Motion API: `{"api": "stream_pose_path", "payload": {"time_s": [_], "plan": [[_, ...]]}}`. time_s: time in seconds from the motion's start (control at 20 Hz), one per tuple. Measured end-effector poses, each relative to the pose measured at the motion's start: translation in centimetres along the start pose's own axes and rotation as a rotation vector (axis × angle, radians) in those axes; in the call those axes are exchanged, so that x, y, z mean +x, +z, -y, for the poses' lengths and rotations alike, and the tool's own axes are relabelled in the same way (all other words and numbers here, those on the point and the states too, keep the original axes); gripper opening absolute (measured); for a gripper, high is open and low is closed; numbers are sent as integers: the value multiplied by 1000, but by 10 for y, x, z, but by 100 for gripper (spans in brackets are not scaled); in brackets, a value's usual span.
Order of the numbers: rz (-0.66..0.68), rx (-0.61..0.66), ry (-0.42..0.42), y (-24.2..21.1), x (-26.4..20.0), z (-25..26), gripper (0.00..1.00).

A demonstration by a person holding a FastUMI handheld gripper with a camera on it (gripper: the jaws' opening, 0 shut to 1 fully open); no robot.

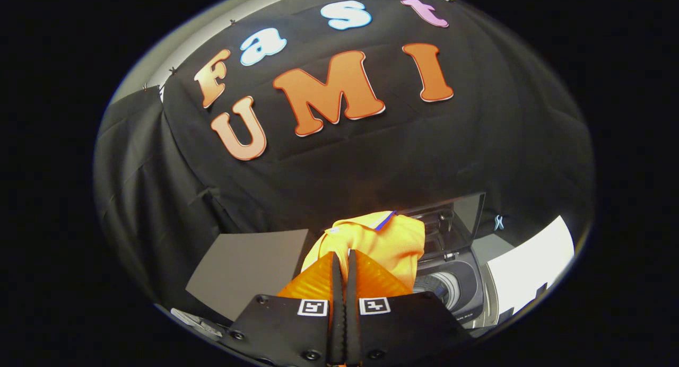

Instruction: Put the clothes into the washing machine and then close the washing machine lid.

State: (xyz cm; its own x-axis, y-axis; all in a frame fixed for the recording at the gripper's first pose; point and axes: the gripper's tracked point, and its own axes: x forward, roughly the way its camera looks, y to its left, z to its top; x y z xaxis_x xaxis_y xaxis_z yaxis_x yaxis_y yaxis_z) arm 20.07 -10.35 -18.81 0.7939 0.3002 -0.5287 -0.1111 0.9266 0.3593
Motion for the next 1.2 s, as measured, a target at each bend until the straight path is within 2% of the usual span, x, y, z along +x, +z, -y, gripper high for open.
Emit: {"api": "stream_pose_path", "payload": {"time_s": [0.35, 0.95, 1.2], "plan": [[-117, 24, -29, -61, 62, 48, 8], [-280, 55, -122, -169, 133, 125, 8], [-322, 72, -159, -195, 160, 149, 8]]}}
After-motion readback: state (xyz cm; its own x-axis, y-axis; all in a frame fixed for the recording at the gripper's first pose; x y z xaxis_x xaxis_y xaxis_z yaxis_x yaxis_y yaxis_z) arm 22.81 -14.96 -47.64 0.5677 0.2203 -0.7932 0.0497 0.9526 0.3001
